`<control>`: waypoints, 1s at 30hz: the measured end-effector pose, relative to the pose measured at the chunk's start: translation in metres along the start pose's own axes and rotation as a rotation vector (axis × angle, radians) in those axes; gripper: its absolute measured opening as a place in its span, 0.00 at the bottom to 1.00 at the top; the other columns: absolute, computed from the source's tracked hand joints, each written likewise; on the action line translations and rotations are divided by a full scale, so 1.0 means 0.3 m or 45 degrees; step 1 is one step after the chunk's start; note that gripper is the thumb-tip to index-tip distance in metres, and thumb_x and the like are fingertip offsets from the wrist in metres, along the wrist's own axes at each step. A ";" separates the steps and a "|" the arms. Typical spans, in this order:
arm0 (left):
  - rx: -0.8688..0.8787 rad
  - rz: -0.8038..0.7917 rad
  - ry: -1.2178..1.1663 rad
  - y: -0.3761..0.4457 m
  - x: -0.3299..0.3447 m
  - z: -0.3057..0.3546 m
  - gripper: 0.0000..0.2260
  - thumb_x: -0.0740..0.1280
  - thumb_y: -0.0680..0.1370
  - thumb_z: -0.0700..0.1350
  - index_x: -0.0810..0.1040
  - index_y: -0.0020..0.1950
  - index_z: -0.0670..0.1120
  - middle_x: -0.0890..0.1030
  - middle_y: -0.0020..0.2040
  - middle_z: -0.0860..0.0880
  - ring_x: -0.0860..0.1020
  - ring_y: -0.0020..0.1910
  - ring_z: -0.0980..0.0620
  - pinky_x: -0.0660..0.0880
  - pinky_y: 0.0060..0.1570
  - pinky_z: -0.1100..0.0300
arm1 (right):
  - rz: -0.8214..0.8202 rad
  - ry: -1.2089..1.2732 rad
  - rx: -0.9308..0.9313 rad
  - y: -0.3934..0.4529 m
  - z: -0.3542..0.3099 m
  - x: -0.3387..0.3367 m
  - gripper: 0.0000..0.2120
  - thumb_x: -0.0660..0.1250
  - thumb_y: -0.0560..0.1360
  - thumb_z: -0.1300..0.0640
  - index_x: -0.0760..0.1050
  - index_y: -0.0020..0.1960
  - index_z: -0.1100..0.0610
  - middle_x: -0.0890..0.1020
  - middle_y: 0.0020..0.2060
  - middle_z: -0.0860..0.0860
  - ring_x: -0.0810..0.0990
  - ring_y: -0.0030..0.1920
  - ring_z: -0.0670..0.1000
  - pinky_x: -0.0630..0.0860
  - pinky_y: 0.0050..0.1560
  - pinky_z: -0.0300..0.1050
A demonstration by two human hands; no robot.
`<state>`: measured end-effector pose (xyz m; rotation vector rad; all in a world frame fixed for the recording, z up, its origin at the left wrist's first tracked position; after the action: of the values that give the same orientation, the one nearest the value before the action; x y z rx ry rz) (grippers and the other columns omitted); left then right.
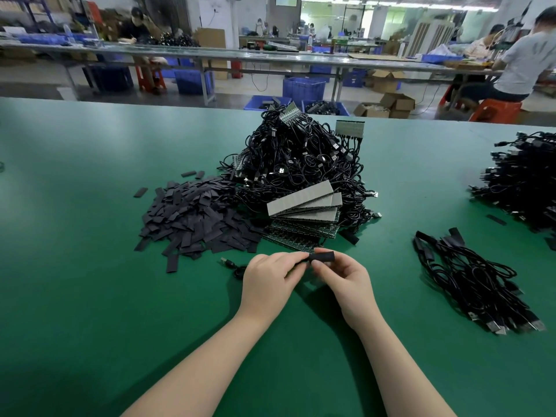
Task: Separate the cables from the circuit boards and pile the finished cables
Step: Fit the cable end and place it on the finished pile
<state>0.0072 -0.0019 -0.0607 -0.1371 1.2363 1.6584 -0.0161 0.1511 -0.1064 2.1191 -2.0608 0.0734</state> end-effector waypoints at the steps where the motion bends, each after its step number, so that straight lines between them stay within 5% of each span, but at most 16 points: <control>1: 0.010 0.001 -0.003 0.000 0.000 0.001 0.08 0.74 0.73 0.44 0.85 0.52 0.50 0.85 0.44 0.55 0.81 0.41 0.57 0.74 0.43 0.59 | 0.001 0.002 0.003 0.000 0.002 -0.001 0.08 0.72 0.75 0.66 0.83 0.50 0.56 0.85 0.40 0.49 0.82 0.40 0.46 0.80 0.44 0.38; 14: 0.074 0.062 0.041 -0.007 0.004 0.004 0.06 0.72 0.73 0.46 0.86 0.48 0.48 0.86 0.42 0.54 0.82 0.39 0.56 0.75 0.40 0.59 | 0.022 0.017 0.010 -0.006 -0.005 -0.001 0.06 0.72 0.75 0.66 0.83 0.49 0.58 0.84 0.34 0.45 0.81 0.35 0.42 0.77 0.41 0.33; 30: 0.012 0.067 -0.009 -0.004 -0.013 0.002 0.05 0.72 0.71 0.45 0.86 0.45 0.48 0.85 0.41 0.55 0.82 0.40 0.57 0.76 0.40 0.57 | 0.045 -0.123 0.029 -0.006 -0.009 0.010 0.07 0.73 0.76 0.58 0.85 0.46 0.46 0.87 0.39 0.51 0.83 0.38 0.46 0.78 0.42 0.35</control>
<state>0.0105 -0.0040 -0.0588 -0.0937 1.2522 1.6964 -0.0141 0.1485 -0.1034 2.1396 -2.1614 -0.0013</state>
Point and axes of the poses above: each hand's wrist, its own y-axis towards the middle knuckle, its own x-axis out of the palm, z = x × y, the point moved 7 cm from there along y, towards the middle knuckle
